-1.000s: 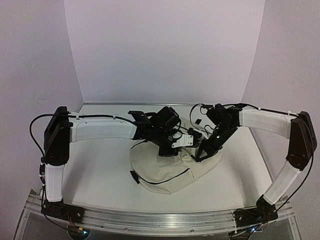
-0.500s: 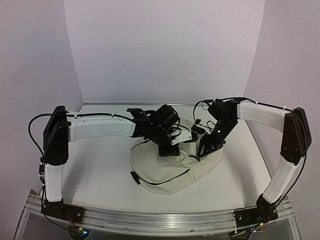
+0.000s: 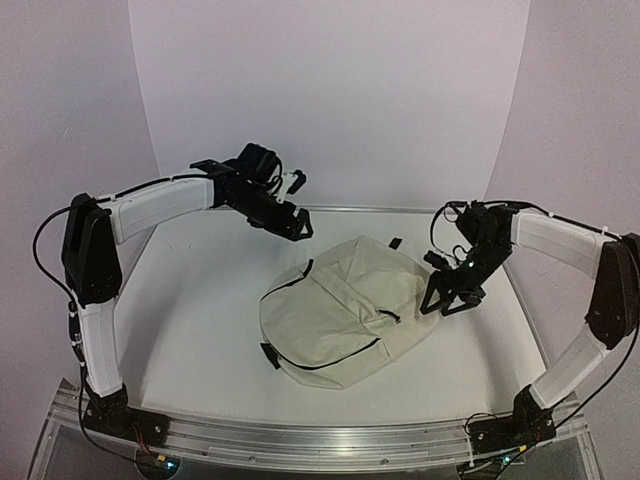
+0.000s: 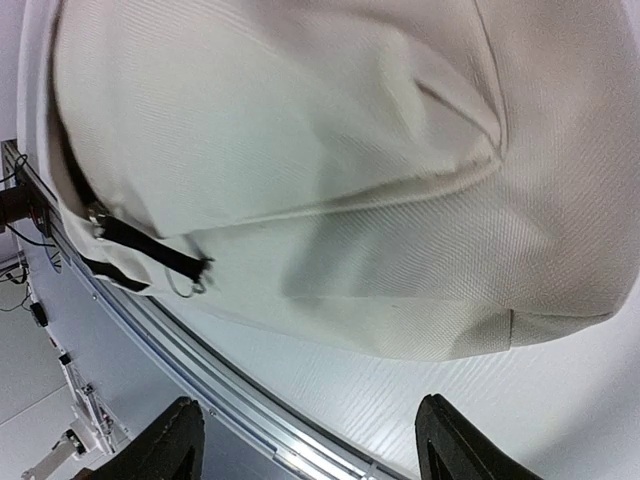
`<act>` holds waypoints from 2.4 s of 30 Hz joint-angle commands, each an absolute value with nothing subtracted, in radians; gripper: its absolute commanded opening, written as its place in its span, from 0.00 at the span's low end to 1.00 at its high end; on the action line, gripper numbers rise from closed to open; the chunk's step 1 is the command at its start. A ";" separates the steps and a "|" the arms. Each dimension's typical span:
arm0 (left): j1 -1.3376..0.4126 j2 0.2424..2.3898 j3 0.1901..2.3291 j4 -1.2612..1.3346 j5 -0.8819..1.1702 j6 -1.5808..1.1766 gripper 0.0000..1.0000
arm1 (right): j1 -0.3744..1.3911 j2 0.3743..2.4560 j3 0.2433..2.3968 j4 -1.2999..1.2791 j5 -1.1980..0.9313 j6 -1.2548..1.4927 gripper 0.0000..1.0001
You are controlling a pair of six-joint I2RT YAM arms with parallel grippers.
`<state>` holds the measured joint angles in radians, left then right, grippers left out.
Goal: Pack the student bag
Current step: Adjust the student bag at the center of the board.
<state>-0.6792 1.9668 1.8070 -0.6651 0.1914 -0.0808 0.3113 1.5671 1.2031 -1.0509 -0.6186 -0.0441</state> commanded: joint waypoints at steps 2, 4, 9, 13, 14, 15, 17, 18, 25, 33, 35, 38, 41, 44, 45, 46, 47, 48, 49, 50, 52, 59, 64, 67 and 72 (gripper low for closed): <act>-0.618 2.016 1.754 -0.705 0.331 -0.281 0.89 | 0.292 1.634 1.170 -1.054 -0.657 -0.014 0.73; -0.601 2.021 1.722 -0.689 0.357 -0.306 0.85 | 0.290 1.671 1.171 -1.035 -0.662 -0.016 0.72; -0.598 2.026 1.632 -0.664 0.392 -0.328 0.70 | 0.280 1.794 1.224 -1.003 -0.665 -0.033 0.67; -0.601 2.003 1.524 -0.609 0.438 -0.372 0.62 | 0.277 1.884 1.330 -0.993 -0.668 -0.058 0.66; -0.603 1.992 1.495 -0.590 0.450 -0.384 0.61 | 0.277 1.906 1.360 -0.989 -0.669 -0.062 0.66; -0.604 1.982 1.462 -0.576 0.457 -0.399 0.60 | 0.277 1.937 1.401 -0.985 -0.671 -0.064 0.66; -0.611 1.955 1.407 -0.553 0.460 -0.421 0.57 | 0.279 1.997 1.481 -0.983 -0.682 -0.064 0.66; -0.620 1.937 1.387 -0.541 0.459 -0.430 0.55 | 0.280 2.026 1.515 -0.980 -0.695 -0.061 0.66; -0.730 1.858 1.276 -0.503 0.433 -0.516 0.47 | 0.357 2.218 1.789 -0.977 -0.748 -0.032 0.69; -0.749 1.650 1.176 -0.427 0.381 -0.666 0.66 | 0.340 2.186 1.892 -0.987 -0.717 -0.038 0.77; -0.722 1.613 1.180 -0.438 0.358 -0.694 0.74 | 0.315 2.122 1.851 -0.996 -0.709 -0.055 0.81; -0.671 1.585 1.167 -0.430 0.339 -0.737 0.78 | 0.303 1.998 1.740 -1.003 -0.707 -0.084 0.85; -0.631 1.594 1.149 -0.438 0.312 -0.764 0.79 | 0.304 1.890 1.626 -1.000 -0.736 -0.082 0.86; -0.619 1.629 1.132 -0.448 0.305 -0.787 0.79 | 0.310 1.836 1.531 -0.996 -0.754 -0.076 0.86; -0.618 1.641 1.120 -0.441 0.308 -0.800 0.79 | 0.314 1.826 1.503 -0.993 -0.756 -0.073 0.86; -0.616 1.651 1.108 -0.430 0.312 -0.812 0.79 | 0.320 1.822 1.486 -0.989 -0.760 -0.067 0.85; -0.615 1.663 1.098 -0.415 0.315 -0.821 0.79 | 0.325 1.820 1.471 -0.985 -0.765 -0.060 0.84; -0.615 1.671 1.085 -0.405 0.314 -0.831 0.79 | 0.334 1.819 1.453 -0.976 -0.767 -0.051 0.83; -0.615 1.680 1.074 -0.398 0.312 -0.841 0.79 | 0.344 1.819 1.436 -0.964 -0.766 -0.043 0.82; -0.614 1.691 1.069 -0.399 0.306 -0.848 0.79 | 0.353 1.819 1.421 -0.950 -0.762 -0.039 0.81; -0.614 1.712 1.063 -0.402 0.298 -0.856 0.79 | 0.373 1.824 1.394 -0.926 -0.750 -0.035 0.80; -0.613 1.800 1.063 -0.335 0.351 -0.871 0.72 | 0.397 1.908 1.333 -0.861 -0.704 -0.009 0.71; -0.606 1.888 1.189 -0.355 0.383 -0.810 0.65 | 0.397 2.003 1.330 -0.804 -0.705 0.052 0.64; -0.590 1.938 1.278 -0.383 0.400 -0.782 0.64 | 0.408 2.039 1.338 -0.766 -0.711 0.075 0.63; -0.558 1.956 1.339 -0.402 0.420 -0.771 0.64 | 0.411 2.065 1.393 -0.751 -0.700 0.081 0.64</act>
<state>-0.5793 1.9589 1.2585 -0.4458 0.3704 -0.8029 0.3968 2.0005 1.3532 -0.8597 -0.8294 0.0526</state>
